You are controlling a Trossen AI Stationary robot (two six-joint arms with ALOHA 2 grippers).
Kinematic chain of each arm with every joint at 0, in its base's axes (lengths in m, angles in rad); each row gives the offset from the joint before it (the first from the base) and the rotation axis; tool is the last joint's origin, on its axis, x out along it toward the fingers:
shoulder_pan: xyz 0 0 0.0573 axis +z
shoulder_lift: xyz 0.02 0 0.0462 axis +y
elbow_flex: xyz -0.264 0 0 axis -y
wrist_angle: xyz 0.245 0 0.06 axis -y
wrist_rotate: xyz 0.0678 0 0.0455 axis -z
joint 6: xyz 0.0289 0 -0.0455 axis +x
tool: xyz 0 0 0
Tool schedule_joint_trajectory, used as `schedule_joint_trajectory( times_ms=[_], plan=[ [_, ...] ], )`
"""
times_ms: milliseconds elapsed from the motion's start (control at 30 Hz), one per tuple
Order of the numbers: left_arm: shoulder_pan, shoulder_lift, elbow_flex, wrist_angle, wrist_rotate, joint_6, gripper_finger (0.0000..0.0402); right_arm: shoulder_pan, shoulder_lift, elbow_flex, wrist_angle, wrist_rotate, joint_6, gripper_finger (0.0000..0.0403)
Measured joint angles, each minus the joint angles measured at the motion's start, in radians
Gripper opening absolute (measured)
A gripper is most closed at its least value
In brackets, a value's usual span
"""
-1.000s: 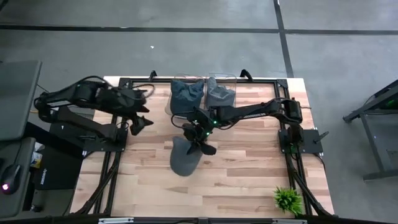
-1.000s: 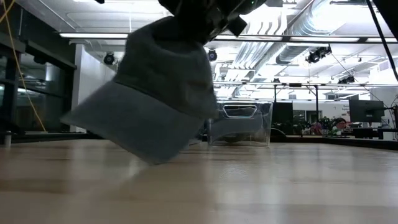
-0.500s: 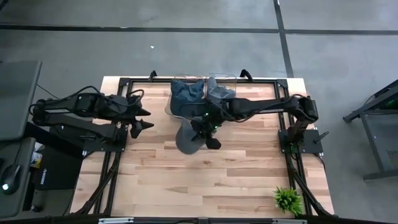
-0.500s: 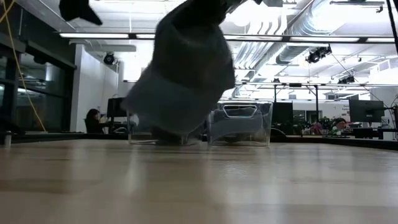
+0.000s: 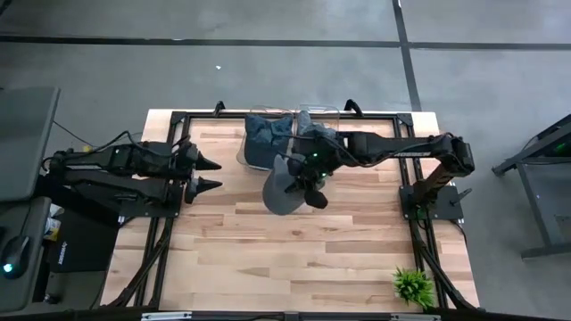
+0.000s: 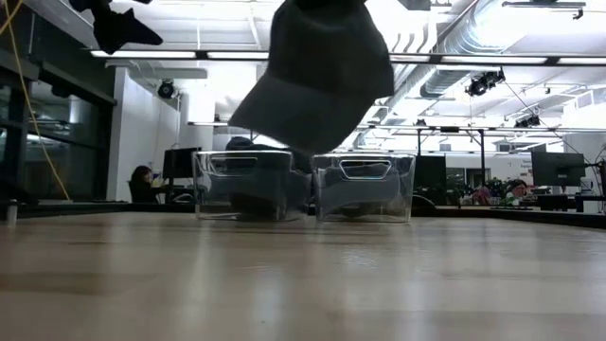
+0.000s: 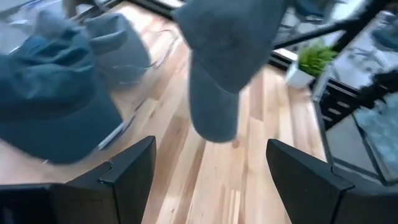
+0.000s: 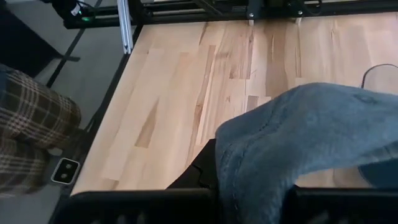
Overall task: Pick & Place hat
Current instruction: Put the gray cap into the right transparent bin
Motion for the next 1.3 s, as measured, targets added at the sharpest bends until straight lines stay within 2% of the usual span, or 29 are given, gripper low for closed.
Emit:
schedule_joint_trajectory(
  times_ms=[200, 600, 1000, 1300],
  plan=[
    [0.0, -0.04, -0.057, 0.07, 0.016, 0.025, 0.0286, 0.0, -0.053, 0.0, -0.036, 0.014, 0.055, 0.0],
    [0.0, -0.041, -0.156, 0.191, 0.038, 0.025, 0.0286, 0.0, -0.144, 0.004, -0.098, 0.099, 0.116, 0.0],
    [0.0, -0.041, -0.16, 0.196, 0.058, 0.024, 0.0286, -0.01, -0.143, 0.298, -0.462, 0.28, 0.051, 0.0],
    [0.0, -0.041, -0.16, 0.189, 0.055, 0.049, 0.0286, -0.087, -0.136, 0.407, -0.574, 0.293, 0.001, 0.0]
  ],
)
